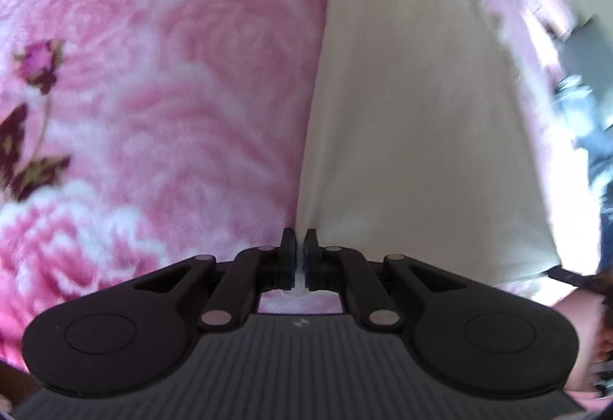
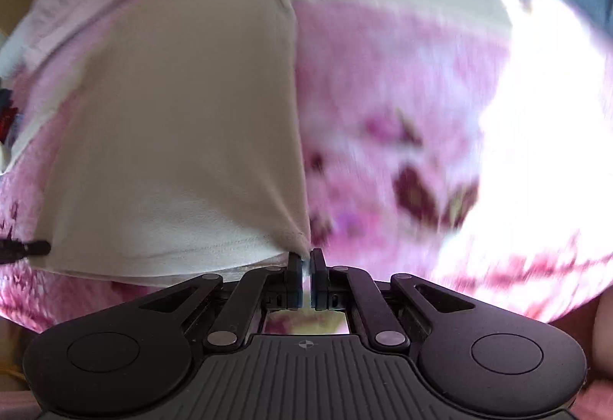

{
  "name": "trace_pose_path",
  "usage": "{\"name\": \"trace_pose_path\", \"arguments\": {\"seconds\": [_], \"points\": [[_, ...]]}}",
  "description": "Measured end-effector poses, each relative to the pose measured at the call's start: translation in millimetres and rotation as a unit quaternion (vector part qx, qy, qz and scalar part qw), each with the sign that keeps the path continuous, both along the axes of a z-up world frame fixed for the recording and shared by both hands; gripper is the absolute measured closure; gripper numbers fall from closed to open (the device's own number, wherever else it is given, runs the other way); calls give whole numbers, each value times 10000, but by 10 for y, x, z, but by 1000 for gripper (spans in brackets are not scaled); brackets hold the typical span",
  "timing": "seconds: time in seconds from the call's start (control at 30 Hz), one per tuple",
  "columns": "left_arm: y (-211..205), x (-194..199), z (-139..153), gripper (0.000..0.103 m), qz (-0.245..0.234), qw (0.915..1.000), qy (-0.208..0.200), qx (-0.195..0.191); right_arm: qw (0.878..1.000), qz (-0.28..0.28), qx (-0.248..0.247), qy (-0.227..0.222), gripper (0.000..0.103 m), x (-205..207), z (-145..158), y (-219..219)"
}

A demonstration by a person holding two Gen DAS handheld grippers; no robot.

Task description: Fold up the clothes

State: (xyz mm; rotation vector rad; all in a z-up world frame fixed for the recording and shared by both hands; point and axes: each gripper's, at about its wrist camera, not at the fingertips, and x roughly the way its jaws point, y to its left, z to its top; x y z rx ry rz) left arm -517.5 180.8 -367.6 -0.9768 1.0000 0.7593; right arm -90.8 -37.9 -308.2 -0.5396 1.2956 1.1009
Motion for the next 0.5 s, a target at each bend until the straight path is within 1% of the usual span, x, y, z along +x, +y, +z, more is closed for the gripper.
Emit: {"name": "trace_pose_path", "arguments": {"seconds": [0.07, 0.1, 0.13, 0.17, 0.2, 0.23, 0.27, 0.3, 0.33, 0.37, 0.43, 0.5], "points": [[31, 52, 53, 94, -63, 9998, 200, 47, 9988, 39, -324, 366, 100, 56, -142, 0], [55, 62, 101, 94, -89, 9993, 338, 121, 9980, 33, -379, 506, 100, 102, -171, -19], [75, 61, 160, 94, -51, 9988, 446, 183, 9978, -112, -259, 593, 96, 213, -131, -72], [96, 59, 220, 94, -5, 9982, 550, 241, 9965, -413, -139, 709, 85, 382, -92, -133], [116, 57, 280, 95, 41, 9974, 653, 300, 9939, -769, -19, 787, 76, 576, -52, -195], [134, 72, 344, 96, 183, 9971, 657, 329, 9895, -1226, 116, 757, 61, 823, -7, -265], [151, 88, 408, 96, 337, 9967, 648, 355, 9830, -1696, 284, 646, 56, 1091, 45, -339], [172, 129, 479, 96, 498, 9962, 584, 416, 9742, -2142, 468, 543, 56, 1373, 90, -412], [193, 198, 545, 96, 666, 9952, 511, 495, 9629, -2571, 665, 492, 56, 1660, 116, -484], [209, 299, 587, 96, 834, 9940, 415, 570, 9488, -3001, 865, 468, 56, 1941, 125, -554], [245, 527, 642, 95, 1137, 9915, 120, 619, 9159, -3768, 1303, 475, 56, 2479, 91, -698], [253, 784, 620, 95, 1308, 9898, -150, 536, 8813, -4385, 1659, 584, 56, 2931, -27, -813]]}}
